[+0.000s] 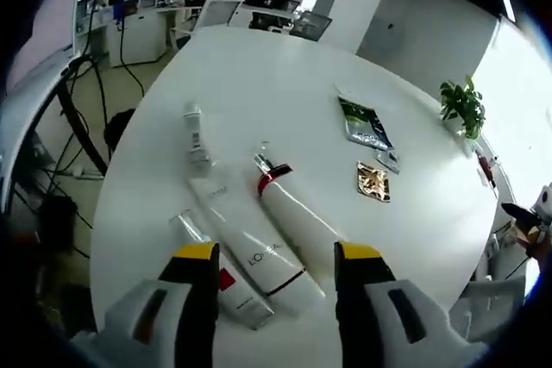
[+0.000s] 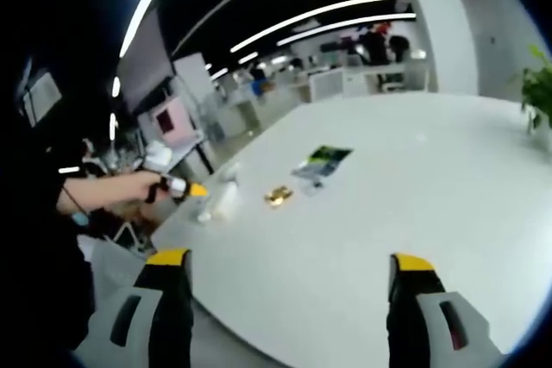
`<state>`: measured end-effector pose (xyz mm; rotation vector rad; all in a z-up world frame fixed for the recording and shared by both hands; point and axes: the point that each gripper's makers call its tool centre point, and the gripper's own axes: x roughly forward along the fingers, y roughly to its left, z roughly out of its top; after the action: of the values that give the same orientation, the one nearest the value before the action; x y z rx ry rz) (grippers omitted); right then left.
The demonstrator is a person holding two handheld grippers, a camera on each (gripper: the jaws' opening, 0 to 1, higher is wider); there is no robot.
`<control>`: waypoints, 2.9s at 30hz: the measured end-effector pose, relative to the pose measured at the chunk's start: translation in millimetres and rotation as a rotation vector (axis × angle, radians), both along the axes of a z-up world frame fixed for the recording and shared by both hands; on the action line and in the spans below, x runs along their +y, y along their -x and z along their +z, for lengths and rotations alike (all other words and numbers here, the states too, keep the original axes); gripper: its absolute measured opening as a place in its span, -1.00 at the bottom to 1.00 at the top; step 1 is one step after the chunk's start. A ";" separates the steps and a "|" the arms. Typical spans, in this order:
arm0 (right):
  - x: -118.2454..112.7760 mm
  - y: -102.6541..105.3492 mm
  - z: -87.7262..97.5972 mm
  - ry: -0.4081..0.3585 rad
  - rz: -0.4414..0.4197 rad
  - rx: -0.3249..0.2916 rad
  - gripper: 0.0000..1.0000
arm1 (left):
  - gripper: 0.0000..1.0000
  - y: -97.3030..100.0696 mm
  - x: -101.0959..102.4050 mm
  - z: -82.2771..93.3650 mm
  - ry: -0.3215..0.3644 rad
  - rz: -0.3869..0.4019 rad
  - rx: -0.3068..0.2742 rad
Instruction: Arrange the skincare products in the storage area until every visible bottle or jar stands upright without overlapping.
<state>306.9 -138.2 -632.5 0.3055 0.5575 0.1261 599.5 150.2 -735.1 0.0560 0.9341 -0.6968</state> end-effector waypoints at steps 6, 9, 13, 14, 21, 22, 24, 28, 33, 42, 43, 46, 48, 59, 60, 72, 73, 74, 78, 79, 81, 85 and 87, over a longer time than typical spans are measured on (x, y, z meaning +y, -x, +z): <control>0.6 -3.2 2.8 -0.011 0.005 -0.015 0.95 | -0.06 -7.7 -2.1 -5.0 -0.009 0.001 0.005; -0.9 -4.5 0.7 -0.006 0.008 -0.005 0.95 | -0.13 -10.6 0.4 -9.3 -0.032 0.018 0.009; -1.6 -5.9 0.2 -0.006 0.011 -0.002 0.95 | -0.16 -11.7 1.3 -14.1 -0.045 0.028 0.024; -1.7 -6.1 0.0 -0.007 0.011 -0.001 0.95 | -0.16 -11.9 1.3 -14.7 -0.048 0.028 0.026; -4.2 -8.3 -2.5 -0.010 0.017 0.005 0.95 | -0.21 -17.7 0.3 -19.8 -0.060 0.043 0.038; -4.3 -8.6 -2.3 -0.009 0.018 0.006 0.95 | -0.21 -18.9 -0.3 -20.6 -0.062 0.042 0.038; -5.2 -9.6 -2.3 -0.009 0.017 0.006 0.95 | -0.21 -20.3 -1.1 -21.8 -0.071 0.042 0.039; -3.8 -11.5 -0.6 -0.018 0.024 -0.002 0.97 | -0.21 -23.1 -2.8 -23.9 -0.082 0.039 0.043; -2.7 -12.0 -2.2 -0.014 0.033 0.004 0.97 | -0.28 -27.1 -2.2 -27.2 -0.094 0.054 0.054; -1.4 -14.1 -6.4 -0.023 0.031 0.013 0.97 | -0.28 -34.4 0.1 -34.0 -0.152 0.079 0.071; -1.4 -14.4 -6.7 -0.024 0.031 0.012 0.97 | -0.29 -34.7 0.2 -35.2 -0.157 0.085 0.075; -0.7 -15.2 -6.5 -0.025 0.032 0.012 0.96 | -0.32 -35.2 0.2 -39.5 -0.179 0.092 0.088; -0.5 -15.6 -6.4 -0.026 0.033 0.011 0.97 | -0.32 -34.8 0.5 -41.5 -0.196 0.095 0.094; -4.8 -15.9 -12.3 -0.031 0.025 0.025 0.96 | -0.28 -39.0 -3.5 -51.8 -0.241 0.109 0.096; -5.3 -16.8 -12.2 -0.032 0.026 0.024 0.96 | -0.29 -39.3 -3.2 -51.0 -0.246 0.110 0.093; -3.0 -19.7 -14.4 -0.026 0.035 0.031 0.95 | -0.38 -39.2 -2.9 -51.0 -0.252 0.093 0.087; -3.0 -19.6 -14.2 -0.026 0.035 0.031 0.95 | -0.39 -38.5 -2.7 -50.8 -0.248 0.099 0.090; -3.1 -19.4 -14.1 -0.026 0.034 0.031 0.95 | -0.40 -38.3 -2.7 -50.7 -0.247 0.100 0.091; -4.1 -18.5 -14.1 -0.027 0.027 0.031 0.94 | -0.43 -37.0 -1.8 -50.0 -0.231 0.115 0.101; -4.2 -18.3 -14.0 -0.026 0.027 0.031 0.94 | -0.44 -37.1 -1.6 -50.2 -0.227 0.117 0.104; -3.8 -18.2 -13.8 -0.026 0.027 0.031 0.94 | -0.45 -35.1 -1.9 -49.9 -0.223 0.120 0.111; -3.1 -18.6 -13.2 -0.025 0.030 0.029 0.94 | -0.46 -31.4 -2.8 -49.9 -0.203 0.134 0.123; -2.3 -19.3 -12.4 -0.027 0.032 0.025 0.94 | -0.47 -28.0 -2.8 -49.4 -0.192 0.142 0.130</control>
<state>326.3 -140.5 -644.9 0.3247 0.5863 0.1607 627.6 147.4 -784.5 0.1141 1.1170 -0.4821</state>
